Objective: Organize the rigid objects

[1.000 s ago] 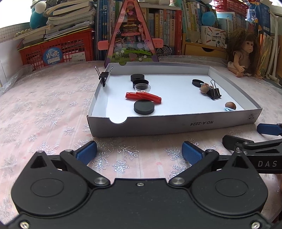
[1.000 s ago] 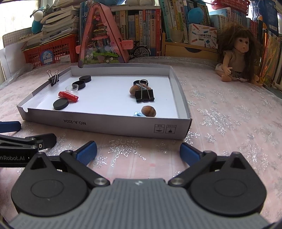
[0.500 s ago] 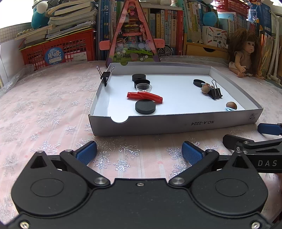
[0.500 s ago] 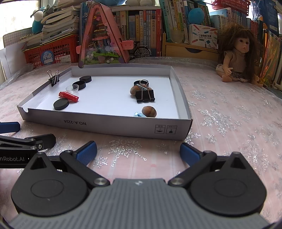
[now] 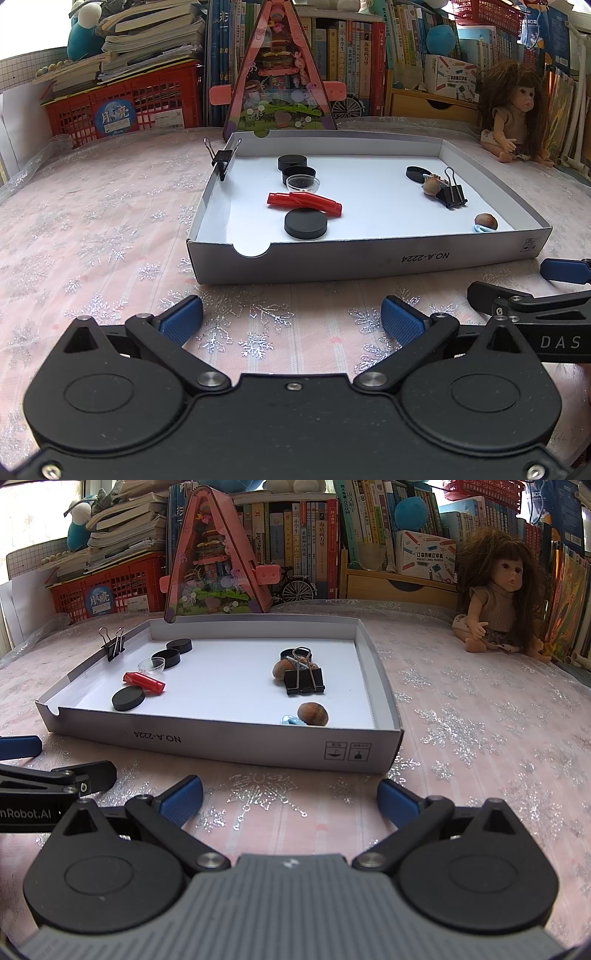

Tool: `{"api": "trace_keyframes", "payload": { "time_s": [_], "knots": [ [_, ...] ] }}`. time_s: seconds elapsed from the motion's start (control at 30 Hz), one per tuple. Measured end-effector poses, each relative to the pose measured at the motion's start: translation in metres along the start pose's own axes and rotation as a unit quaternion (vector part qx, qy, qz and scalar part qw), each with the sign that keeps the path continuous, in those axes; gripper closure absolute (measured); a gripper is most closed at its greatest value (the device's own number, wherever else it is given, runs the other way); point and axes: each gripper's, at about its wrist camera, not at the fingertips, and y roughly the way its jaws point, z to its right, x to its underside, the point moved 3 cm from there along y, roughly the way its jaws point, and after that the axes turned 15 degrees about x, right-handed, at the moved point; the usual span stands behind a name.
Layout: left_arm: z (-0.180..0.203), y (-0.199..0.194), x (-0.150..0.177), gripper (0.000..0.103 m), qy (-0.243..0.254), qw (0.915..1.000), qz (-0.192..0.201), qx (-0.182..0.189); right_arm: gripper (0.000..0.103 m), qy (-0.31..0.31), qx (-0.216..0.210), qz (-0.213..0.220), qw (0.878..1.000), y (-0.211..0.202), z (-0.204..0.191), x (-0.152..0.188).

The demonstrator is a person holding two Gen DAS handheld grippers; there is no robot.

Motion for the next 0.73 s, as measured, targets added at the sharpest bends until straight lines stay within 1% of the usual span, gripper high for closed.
{"api": "trace_keyframes", "payload": {
  "time_s": [0.73],
  "knots": [
    [-0.0049,-0.0031,-0.0001,0.000,-0.007,1.0000,0.007,-0.003,0.000,0.000,0.000,0.000,1.000,-0.0001,0.0002,0.0000]
  ]
}}
